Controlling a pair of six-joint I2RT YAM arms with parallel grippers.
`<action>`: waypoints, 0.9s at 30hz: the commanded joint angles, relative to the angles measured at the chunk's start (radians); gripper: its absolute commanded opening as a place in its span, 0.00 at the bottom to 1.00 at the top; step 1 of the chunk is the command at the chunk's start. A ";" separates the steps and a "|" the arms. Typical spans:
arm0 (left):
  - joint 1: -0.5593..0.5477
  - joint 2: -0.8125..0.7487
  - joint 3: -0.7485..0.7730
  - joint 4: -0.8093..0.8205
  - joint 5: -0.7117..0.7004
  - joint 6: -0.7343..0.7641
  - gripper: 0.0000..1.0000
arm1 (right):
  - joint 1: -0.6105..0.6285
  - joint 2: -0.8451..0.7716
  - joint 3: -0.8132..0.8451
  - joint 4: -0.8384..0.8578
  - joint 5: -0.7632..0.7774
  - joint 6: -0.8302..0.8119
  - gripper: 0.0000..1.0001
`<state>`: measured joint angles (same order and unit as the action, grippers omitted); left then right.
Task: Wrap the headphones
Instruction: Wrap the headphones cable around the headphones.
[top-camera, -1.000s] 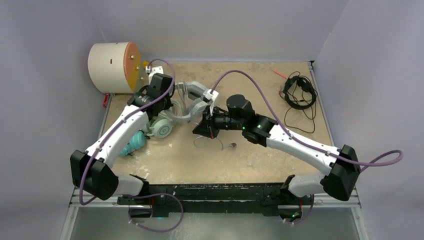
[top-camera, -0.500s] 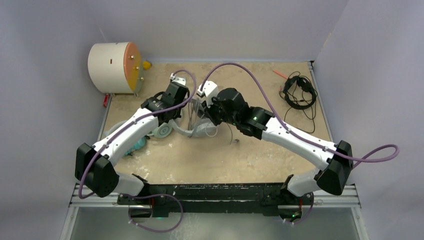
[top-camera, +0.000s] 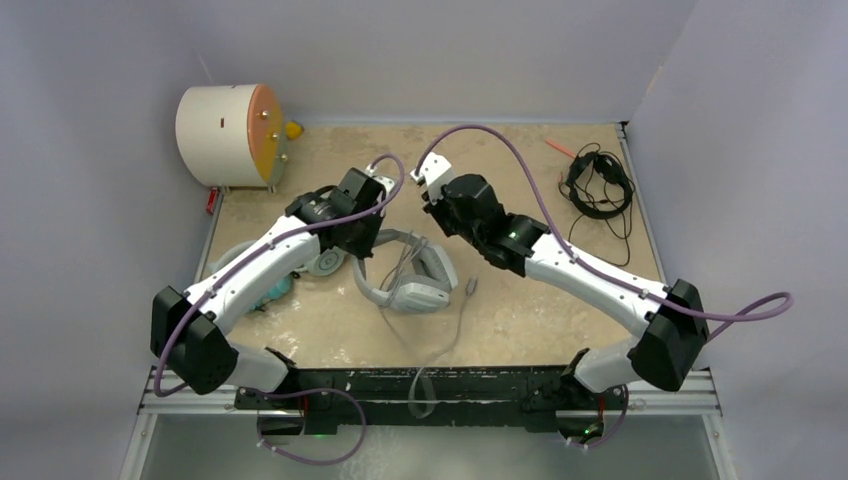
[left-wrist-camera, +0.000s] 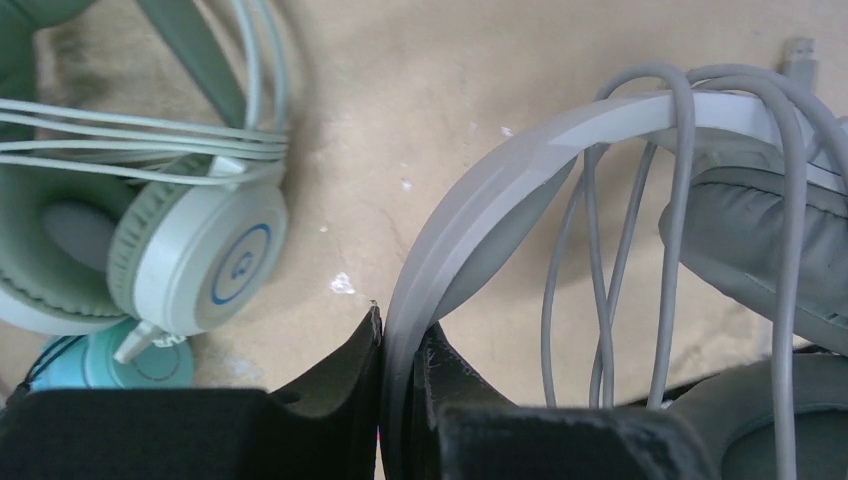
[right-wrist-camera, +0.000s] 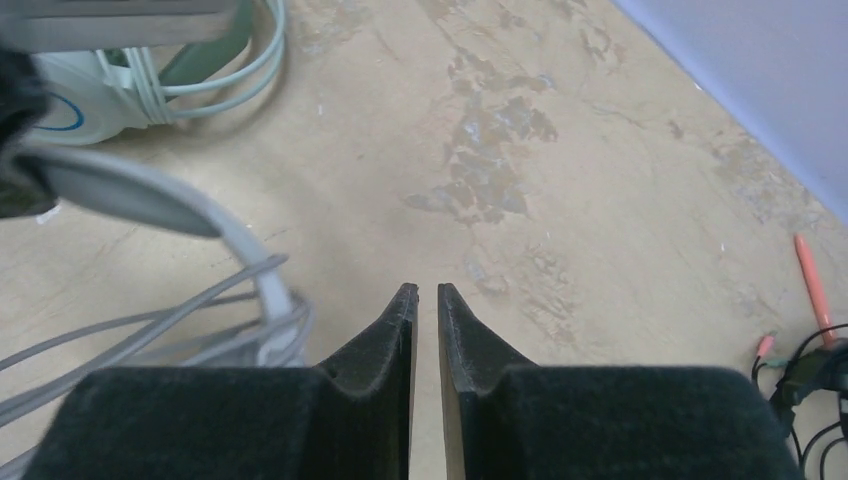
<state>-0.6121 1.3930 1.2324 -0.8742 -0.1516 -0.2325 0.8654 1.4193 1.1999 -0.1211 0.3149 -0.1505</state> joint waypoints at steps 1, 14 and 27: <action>-0.006 0.025 0.110 -0.064 0.226 -0.008 0.00 | -0.090 -0.067 -0.016 0.015 -0.115 0.046 0.15; 0.152 0.030 0.163 0.023 0.443 -0.112 0.00 | -0.209 -0.306 -0.251 -0.071 -0.232 0.242 0.18; 0.205 0.008 0.336 -0.010 0.616 -0.253 0.00 | -0.335 -0.430 -0.549 0.223 -0.503 0.442 0.31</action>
<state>-0.4198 1.4418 1.4670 -0.9058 0.3492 -0.3851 0.5514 1.0016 0.6819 -0.0608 -0.0513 0.2237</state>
